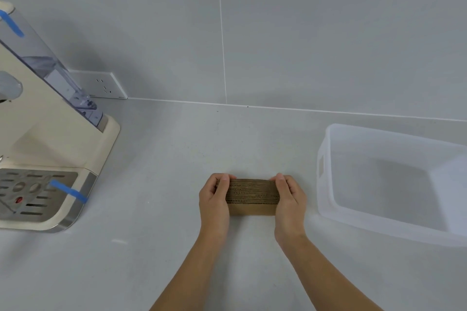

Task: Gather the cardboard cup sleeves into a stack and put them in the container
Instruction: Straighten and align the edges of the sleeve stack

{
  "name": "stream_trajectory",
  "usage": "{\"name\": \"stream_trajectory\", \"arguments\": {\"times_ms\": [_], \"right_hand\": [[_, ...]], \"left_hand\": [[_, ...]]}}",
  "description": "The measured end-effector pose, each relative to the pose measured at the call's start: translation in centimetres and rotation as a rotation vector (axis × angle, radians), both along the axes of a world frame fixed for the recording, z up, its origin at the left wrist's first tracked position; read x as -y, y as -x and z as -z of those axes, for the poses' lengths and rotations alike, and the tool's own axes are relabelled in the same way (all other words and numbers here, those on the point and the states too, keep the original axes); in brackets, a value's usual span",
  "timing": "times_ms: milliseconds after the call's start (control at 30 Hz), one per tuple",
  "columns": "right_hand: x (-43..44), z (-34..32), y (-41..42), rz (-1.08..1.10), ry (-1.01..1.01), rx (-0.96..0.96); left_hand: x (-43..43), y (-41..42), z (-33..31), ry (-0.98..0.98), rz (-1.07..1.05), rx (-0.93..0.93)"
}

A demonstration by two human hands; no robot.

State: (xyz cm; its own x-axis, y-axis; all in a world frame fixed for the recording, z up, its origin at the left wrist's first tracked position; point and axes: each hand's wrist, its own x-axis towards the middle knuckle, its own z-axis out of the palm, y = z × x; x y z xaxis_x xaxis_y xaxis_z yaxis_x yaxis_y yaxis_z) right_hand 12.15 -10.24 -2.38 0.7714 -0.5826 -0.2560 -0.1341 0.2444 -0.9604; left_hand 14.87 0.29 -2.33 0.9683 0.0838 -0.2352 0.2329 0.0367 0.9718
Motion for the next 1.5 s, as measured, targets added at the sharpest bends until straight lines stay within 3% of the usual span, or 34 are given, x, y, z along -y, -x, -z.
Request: {"name": "stream_trajectory", "arguments": {"times_ms": [167,467,667,767,867,1267,1500], "right_hand": [[0.0,0.0,0.1,-0.012,0.021,0.08],[-0.1,1.1,0.0,-0.036,0.028,0.046],[-0.1,1.0,-0.1,-0.045,0.071,0.005],[0.0,1.0,-0.1,-0.053,0.076,-0.009],[0.0,0.9,-0.1,-0.061,0.083,-0.018],[0.4,0.3,0.5,-0.184,0.097,-0.055],[2.5,0.6,3.1,-0.49,0.105,0.018]], "left_hand": [[-0.7,-0.4,-0.3,0.026,0.026,0.039],[-1.1,-0.6,0.3,0.036,0.073,-0.002],[-4.6,-1.0,0.5,0.094,0.329,0.065],[-7.6,-1.6,0.9,-0.052,0.573,0.057],[-8.7,-1.7,1.1,-0.265,0.681,0.063],[-7.4,-1.2,1.1,-0.321,0.612,0.123],[-7.2,-1.2,1.1,-0.332,0.595,0.121]]}}
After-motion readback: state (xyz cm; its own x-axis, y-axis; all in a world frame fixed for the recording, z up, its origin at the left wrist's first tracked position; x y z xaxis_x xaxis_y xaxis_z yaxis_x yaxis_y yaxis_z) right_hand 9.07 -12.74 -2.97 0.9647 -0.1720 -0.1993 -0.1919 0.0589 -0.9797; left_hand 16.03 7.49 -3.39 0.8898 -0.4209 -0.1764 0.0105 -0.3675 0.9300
